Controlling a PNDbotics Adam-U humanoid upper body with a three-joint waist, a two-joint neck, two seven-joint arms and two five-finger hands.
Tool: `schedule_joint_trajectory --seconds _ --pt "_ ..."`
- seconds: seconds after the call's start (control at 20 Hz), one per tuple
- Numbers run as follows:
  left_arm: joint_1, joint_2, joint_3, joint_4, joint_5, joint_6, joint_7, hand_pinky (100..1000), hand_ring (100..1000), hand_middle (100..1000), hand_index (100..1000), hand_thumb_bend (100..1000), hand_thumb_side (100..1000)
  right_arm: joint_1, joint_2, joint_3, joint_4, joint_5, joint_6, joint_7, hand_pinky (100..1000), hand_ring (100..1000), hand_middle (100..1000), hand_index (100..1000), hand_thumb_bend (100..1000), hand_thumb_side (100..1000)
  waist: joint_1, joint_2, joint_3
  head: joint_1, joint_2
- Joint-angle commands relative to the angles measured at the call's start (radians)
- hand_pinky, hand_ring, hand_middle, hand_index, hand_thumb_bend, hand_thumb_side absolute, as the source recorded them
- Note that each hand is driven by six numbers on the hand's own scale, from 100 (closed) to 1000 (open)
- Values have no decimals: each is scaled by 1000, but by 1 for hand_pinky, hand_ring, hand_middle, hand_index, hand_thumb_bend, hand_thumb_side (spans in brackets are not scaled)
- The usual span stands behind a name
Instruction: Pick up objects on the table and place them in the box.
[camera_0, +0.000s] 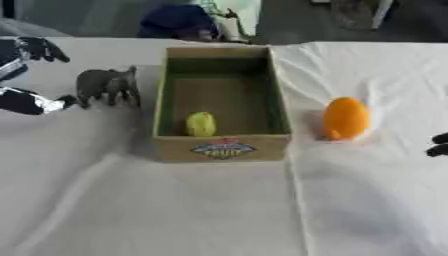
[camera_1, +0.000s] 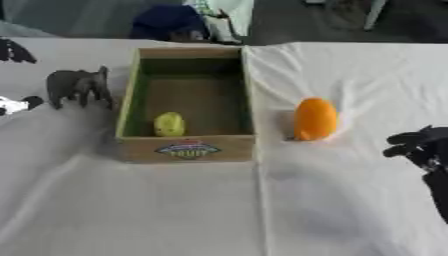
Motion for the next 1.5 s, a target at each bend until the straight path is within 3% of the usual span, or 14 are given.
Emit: schedule_joint_trajectory --seconds 0.05,0.35,0.5,0.7,0.75,0.8,0.95,1.1,1.5 --pt "-28 5 -8 16 -13 -22 -16 757 763 771 816 449 449 -9 -14 -1 -8 2 0 2 617 686 525 642 100 415 1 -14 -2 3 -6" --pt "-51 -41 -27 58 -25 -30 -39 753 755 767 816 414 435 -9 -7 0 -7 5 0 4 617 686 525 642 100 419 -4 -9 -4 6 -4" --pt "-55 -58 -31 76 -32 -28 -38 735 718 723 802 368 418 -9 -4 -1 -7 7 0 4 617 686 525 642 100 419 -6 -6 -4 6 -3" --pt "-58 -73 -33 91 -32 -15 -10 668 578 547 701 184 353 -9 -2 -1 -6 8 0 6 617 686 525 642 100 419 -8 -5 -3 5 -2" --pt "-57 -75 -34 92 -29 -12 0 668 578 547 701 184 353 -9 -1 -1 -6 8 0 5 617 686 525 642 100 419 -9 -5 -2 5 -2" --pt "-58 -76 -33 89 -24 -7 15 629 495 450 622 100 309 -9 -1 -1 -6 8 -1 5 617 686 525 642 100 419 -9 -5 -2 5 -2" --pt "-56 -77 -31 69 11 9 68 570 366 285 485 100 274 -9 -1 -2 -5 9 -1 5 617 686 525 642 100 419 -10 -5 0 3 -3" --pt "-58 -71 -25 25 56 24 114 532 279 176 397 100 256 -9 -1 -2 -6 9 -1 4 617 686 525 642 100 419 -10 -5 2 0 -4" --pt "-65 -47 -6 -149 182 79 159 508 233 121 353 100 244 -9 -5 -3 -5 8 -3 3 617 686 525 642 100 417 -11 -10 8 -5 -4"
